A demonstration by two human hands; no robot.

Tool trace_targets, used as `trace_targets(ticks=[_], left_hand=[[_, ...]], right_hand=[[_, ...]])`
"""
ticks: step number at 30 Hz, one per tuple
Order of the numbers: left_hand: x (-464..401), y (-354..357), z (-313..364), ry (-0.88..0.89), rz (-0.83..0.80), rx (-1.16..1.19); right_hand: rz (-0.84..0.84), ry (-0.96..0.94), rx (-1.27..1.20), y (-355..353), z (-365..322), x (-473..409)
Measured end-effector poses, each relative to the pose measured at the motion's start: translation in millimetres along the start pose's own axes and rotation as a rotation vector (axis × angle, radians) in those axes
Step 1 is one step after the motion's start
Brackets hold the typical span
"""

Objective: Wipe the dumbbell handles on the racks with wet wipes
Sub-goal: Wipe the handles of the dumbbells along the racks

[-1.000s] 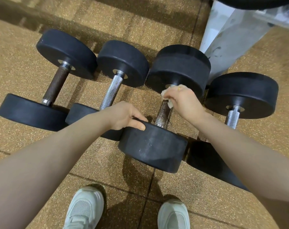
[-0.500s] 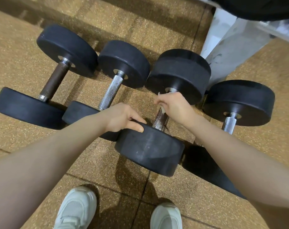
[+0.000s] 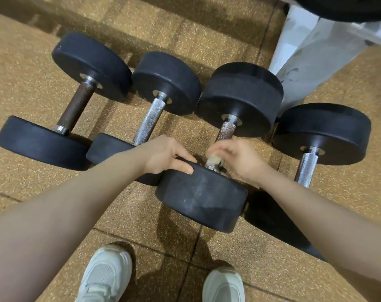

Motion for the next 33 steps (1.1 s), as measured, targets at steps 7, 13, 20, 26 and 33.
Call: trace_targets(ticks=[7,13,20,26,33], left_hand=[[-3.7,-3.3,3.8,-0.048,-0.052,-0.057],[-0.7,-1.5,5.1,-0.06,-0.04,-0.049],[-0.8,-1.6,2.5,-0.08,-0.047,-0.043],[3.1,0.6,4.8,-0.095,-0.025,-0.072],[8.3,3.2,5.1,-0.209,-0.013,-0.093]], right_hand=[[0.654,0.868,-1.263,5.7,55.6,-3.9],[0.443,0.737,-1.415,3.6,48.9,-39.7],[0.046,0.763,-0.747,10.1,50.8,-13.1],[0.061,0.866,-0.941,24.0,63.7,-5.2],[0.326,0.76,-1.112,0.1,49.8,-21.0]])
Point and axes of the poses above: each hand's wrist, its own x-axis away from the middle knuckle, its own y-axis out of the palm, z = x × y, the point moved 3 cm from there along -x, towards the middle knuckle, and after that the axes turned 1 degree about -z, right-handed, at the moved point
